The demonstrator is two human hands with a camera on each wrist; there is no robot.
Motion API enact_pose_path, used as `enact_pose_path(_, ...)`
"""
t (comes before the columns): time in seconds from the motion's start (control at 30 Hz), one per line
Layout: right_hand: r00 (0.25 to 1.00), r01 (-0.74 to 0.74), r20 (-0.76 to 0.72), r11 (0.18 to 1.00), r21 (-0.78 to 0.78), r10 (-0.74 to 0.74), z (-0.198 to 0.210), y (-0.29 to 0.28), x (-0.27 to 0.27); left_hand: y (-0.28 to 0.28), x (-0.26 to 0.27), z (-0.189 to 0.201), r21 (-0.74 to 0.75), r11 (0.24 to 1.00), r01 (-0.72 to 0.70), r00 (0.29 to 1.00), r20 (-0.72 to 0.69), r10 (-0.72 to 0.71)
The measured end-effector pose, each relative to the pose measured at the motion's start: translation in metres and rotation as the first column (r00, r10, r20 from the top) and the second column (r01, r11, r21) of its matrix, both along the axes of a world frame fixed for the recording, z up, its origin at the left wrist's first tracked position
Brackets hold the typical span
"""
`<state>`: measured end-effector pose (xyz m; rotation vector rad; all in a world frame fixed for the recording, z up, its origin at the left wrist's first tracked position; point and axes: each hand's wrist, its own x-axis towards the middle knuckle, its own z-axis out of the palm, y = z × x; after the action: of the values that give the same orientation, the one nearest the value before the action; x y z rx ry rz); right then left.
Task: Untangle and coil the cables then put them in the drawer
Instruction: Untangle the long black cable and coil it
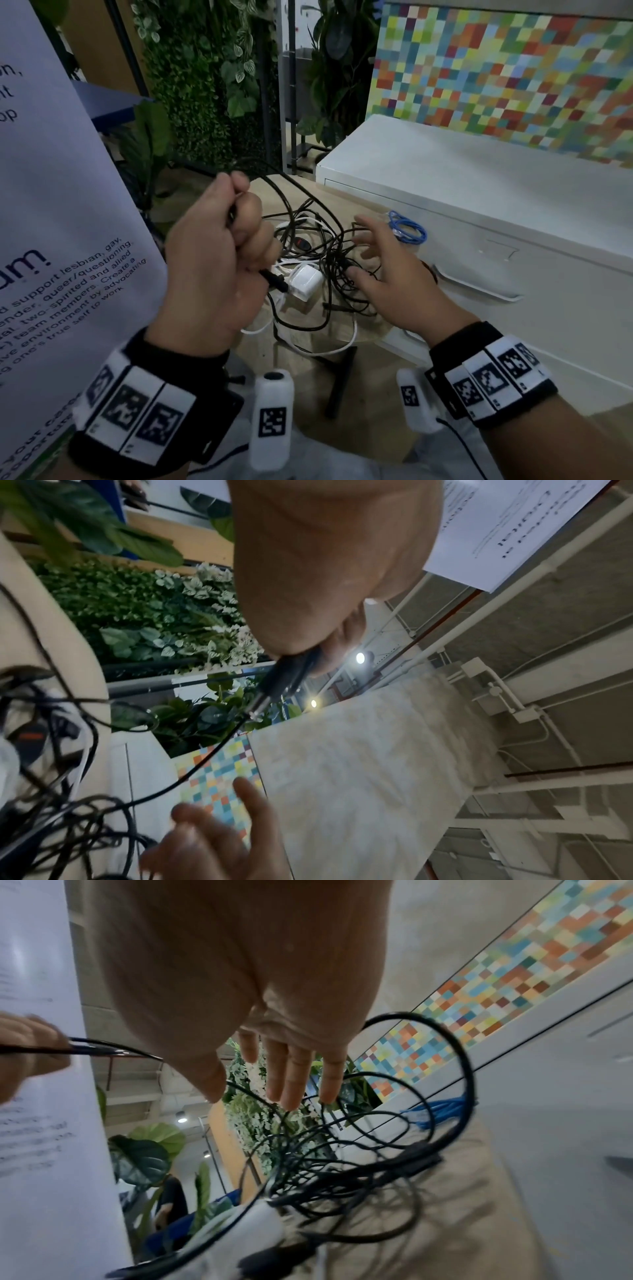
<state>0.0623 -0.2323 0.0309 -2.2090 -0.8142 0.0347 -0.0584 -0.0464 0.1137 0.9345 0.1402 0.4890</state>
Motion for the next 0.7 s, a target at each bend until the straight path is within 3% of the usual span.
enact_pose_path(0.1, 1.0, 0.0, 0.009, 0.991, 0.132, -0.001, 0.009, 0.015, -0.008, -0.007, 0.001, -0.005, -0.047, 0.994, 0.1, 0.995, 0.007, -0.099)
enact_pose_path(0.23, 0.998, -0.011, 0.066, 0.988, 0.154, 0.001, 0.008, 0.028, -0.011, -0.01, 0.0, -0.006, -0.086, 0.983, 0.161, 0.987, 0.03, -0.159)
enact_pose_path(0.33, 0.994, 0.058, 0.081, 0.977, 0.204, -0.076, 0.007, 0.035, -0.011, -0.01, 0.0, -0.003, -0.098, 0.978, 0.184, 0.982, 0.053, -0.179)
enact_pose_path(0.5, 0.973, 0.1, -0.232, 0.923, 0.371, -0.012, 0.009, 0.04, -0.004, 0.003, -0.003, -0.001, -0.158, 0.968, 0.193, 0.971, 0.17, -0.166)
enact_pose_path(0.7, 0.892, 0.042, -0.404, 0.852, 0.521, 0.204, 0.008, 0.027, -0.007, 0.033, 0.001, 0.001, -0.215, 0.977, 0.0, 0.966, 0.254, 0.056)
